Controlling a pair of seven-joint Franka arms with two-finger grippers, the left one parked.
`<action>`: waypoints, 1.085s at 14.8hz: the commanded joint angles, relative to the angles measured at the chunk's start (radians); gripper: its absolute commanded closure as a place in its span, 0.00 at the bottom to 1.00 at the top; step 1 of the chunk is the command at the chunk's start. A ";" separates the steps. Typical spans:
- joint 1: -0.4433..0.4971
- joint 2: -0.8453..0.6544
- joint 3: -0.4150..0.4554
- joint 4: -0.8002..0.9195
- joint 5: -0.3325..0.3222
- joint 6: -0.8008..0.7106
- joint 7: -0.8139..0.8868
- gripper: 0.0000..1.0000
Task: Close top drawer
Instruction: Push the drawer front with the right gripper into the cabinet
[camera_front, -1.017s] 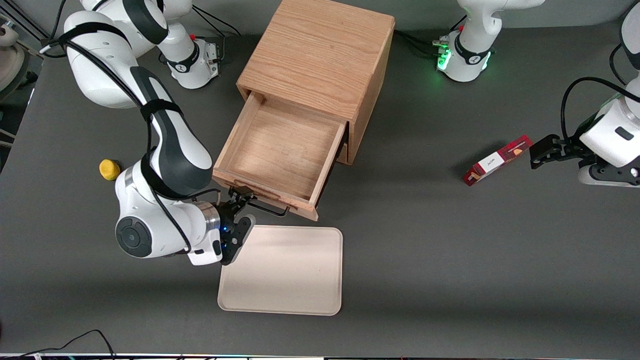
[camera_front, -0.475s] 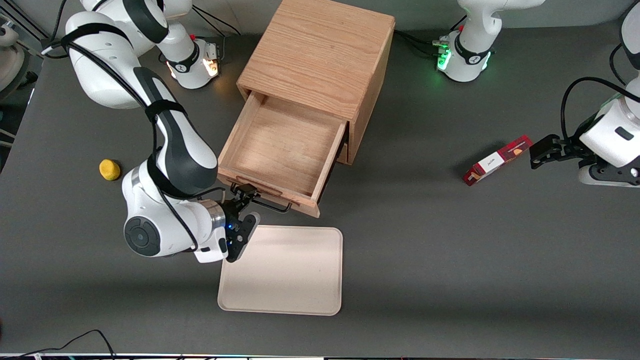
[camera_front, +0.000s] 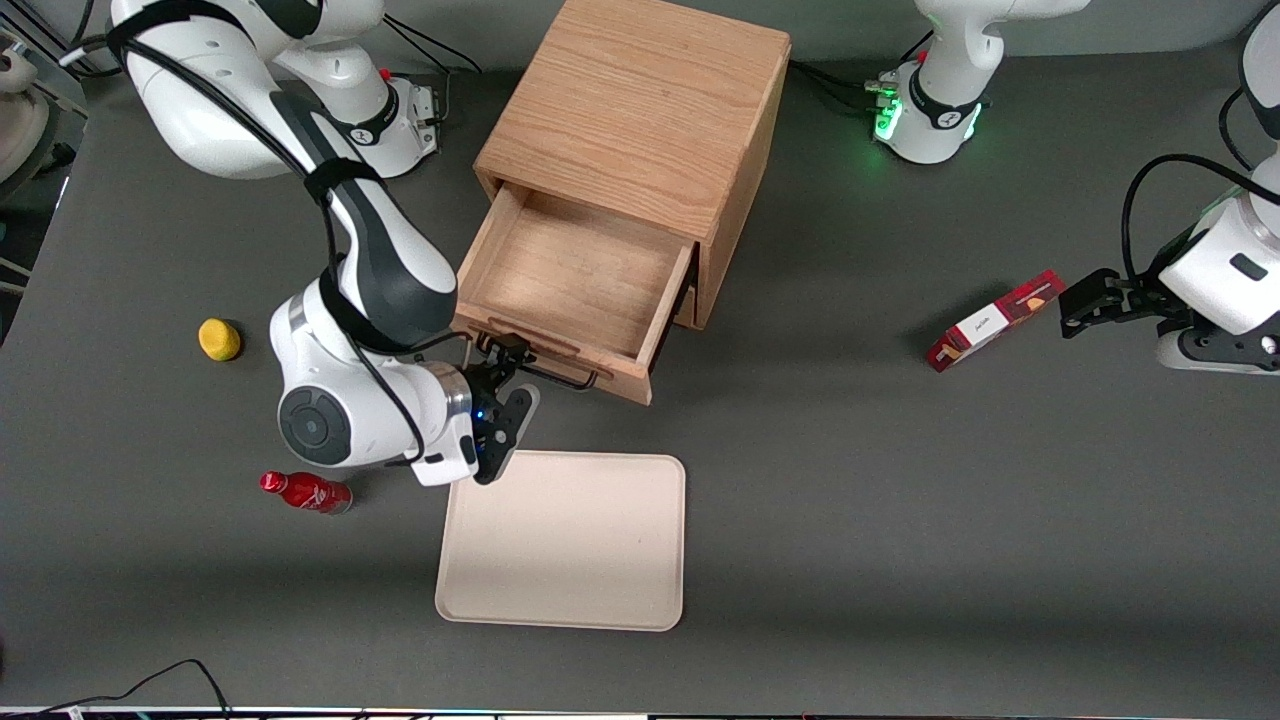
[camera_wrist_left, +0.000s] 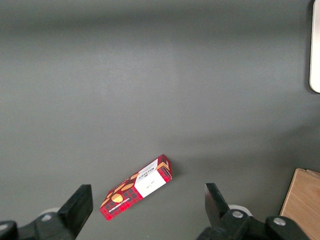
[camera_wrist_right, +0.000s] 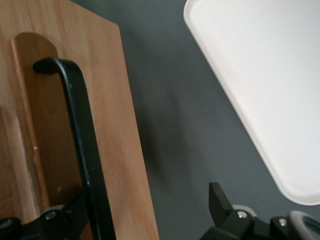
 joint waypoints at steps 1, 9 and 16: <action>-0.005 -0.103 0.001 -0.140 0.036 0.028 0.015 0.00; 0.001 -0.185 0.022 -0.278 0.066 0.110 0.061 0.00; -0.005 -0.199 0.090 -0.316 0.068 0.146 0.124 0.00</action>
